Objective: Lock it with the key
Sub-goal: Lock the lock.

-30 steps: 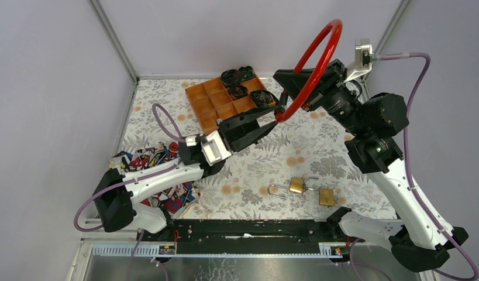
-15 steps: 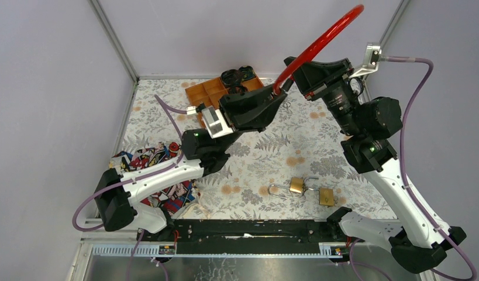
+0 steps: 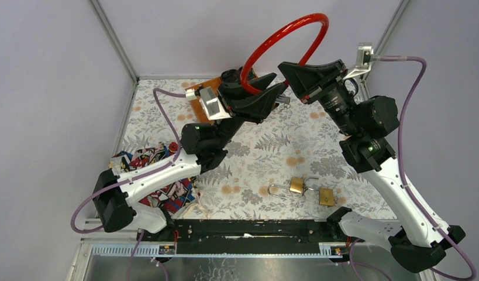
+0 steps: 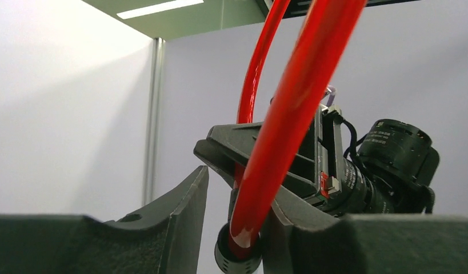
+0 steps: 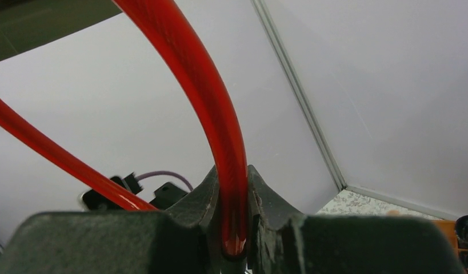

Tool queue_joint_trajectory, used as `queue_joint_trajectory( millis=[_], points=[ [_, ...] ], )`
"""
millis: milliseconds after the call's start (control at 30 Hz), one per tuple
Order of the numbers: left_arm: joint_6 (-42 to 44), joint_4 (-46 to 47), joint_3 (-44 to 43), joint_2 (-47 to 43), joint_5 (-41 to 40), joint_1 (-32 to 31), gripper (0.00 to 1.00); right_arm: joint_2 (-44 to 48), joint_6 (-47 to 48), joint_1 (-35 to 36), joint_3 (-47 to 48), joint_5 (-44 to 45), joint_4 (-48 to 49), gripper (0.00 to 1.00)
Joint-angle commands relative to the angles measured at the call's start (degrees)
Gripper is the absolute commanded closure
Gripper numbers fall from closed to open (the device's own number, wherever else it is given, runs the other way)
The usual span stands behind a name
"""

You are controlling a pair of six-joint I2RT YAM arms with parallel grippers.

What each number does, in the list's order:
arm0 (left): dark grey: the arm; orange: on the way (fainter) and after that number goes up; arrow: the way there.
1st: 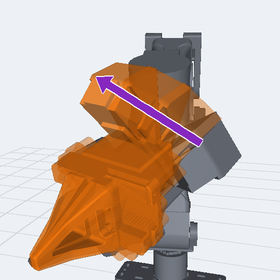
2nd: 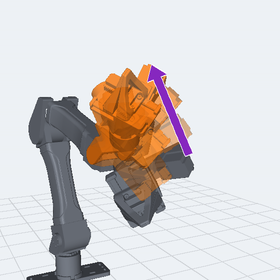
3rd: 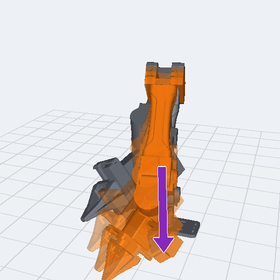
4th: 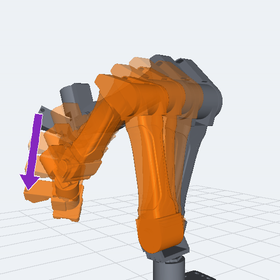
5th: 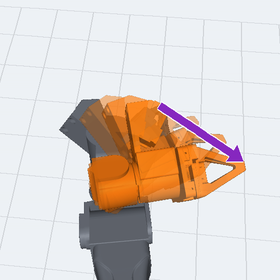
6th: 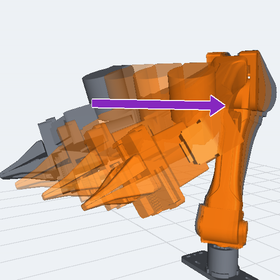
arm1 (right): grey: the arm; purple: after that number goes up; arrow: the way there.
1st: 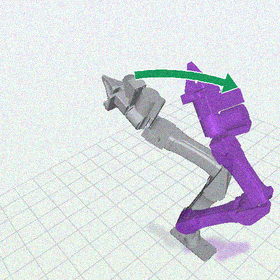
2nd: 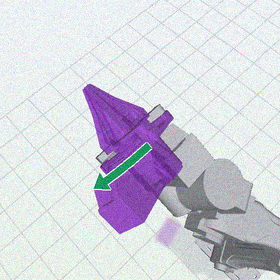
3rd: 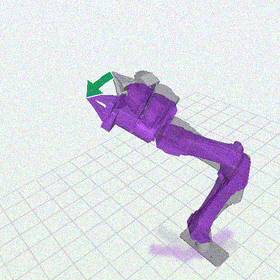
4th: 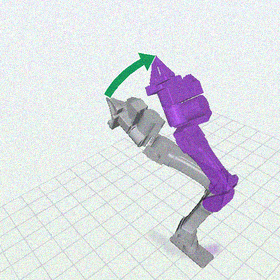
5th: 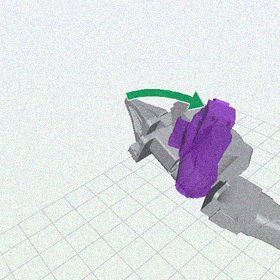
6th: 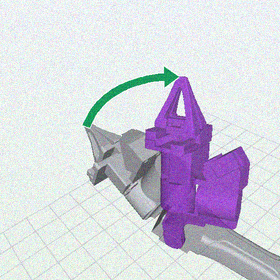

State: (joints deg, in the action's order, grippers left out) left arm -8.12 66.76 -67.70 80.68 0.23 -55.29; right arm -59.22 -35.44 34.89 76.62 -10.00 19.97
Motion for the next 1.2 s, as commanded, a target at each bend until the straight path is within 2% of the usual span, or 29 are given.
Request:
queue_joint_trajectory(
  millis=[0, 100, 567, 600, 633, 700, 733, 967, 1000, 1167],
  points=[
    [-10.24, -5.82, -0.45, -1.03, 3.67, 3.89, 0.56, 1.03, -1.69, 1.5, 2.69, -7.52, 3.2, 1.0],
    [-12.21, -8.19, -0.62, -1.15, 6.77, 4.42, 0.53, 1.04, -1.47, 1.61, 3.07, -7.65, 2.7, 1.0],
    [-16.43, -15.09, -2.49, -0.36, 14.1, 6.5, 0.55, -0.08, -0.66, 1.64, 4.46, -9.53, 1.6, 1.0],
    [-16.7, -15.76, -2.63, -0.34, 14.78, 6.58, 0.58, -0.22, -0.73, 1.57, 4.54, -9.73, 1.5, 1.0],
    [-16.7, -16.26, -2.72, -0.29, 15.07, 6.67, 0.66, -0.35, -0.73, 1.57, 4.59, -10.03, 1.42, 1.0],
    [-16.88, -16.06, -2.56, -0.39, 13.01, 6.93, 0.94, -0.37, -0.56, 1.51, 4.67, -10.16, 1.02, 1.0],
    [-16.7, -15.57, -2.42, -0.36, 12.16, 7.14, 1.0, -0.25, -0.42, 1.55, 4.68, -10.1, 0.79, 1.0],
    [-17.8, -10.56, -0.48, -1.35, 14.98, 7.56, 1.0, -0.35, 1.96, 1.56, 6.61, -11.1, -3.15, 1.0],
    [-17.95, -9.91, -0.31, -1.48, 15.16, 7.64, 1.0, -0.43, 2.61, 1.55, 7.07, -11.71, -4.02, 0.94],
    [-18.56, -6.86, 0.24, -1.85, 14.95, 8.71, 1.0, 0.64, 8.75, 1.5, 9.09, -14.22, -8.63, 0.34]
  ],
)
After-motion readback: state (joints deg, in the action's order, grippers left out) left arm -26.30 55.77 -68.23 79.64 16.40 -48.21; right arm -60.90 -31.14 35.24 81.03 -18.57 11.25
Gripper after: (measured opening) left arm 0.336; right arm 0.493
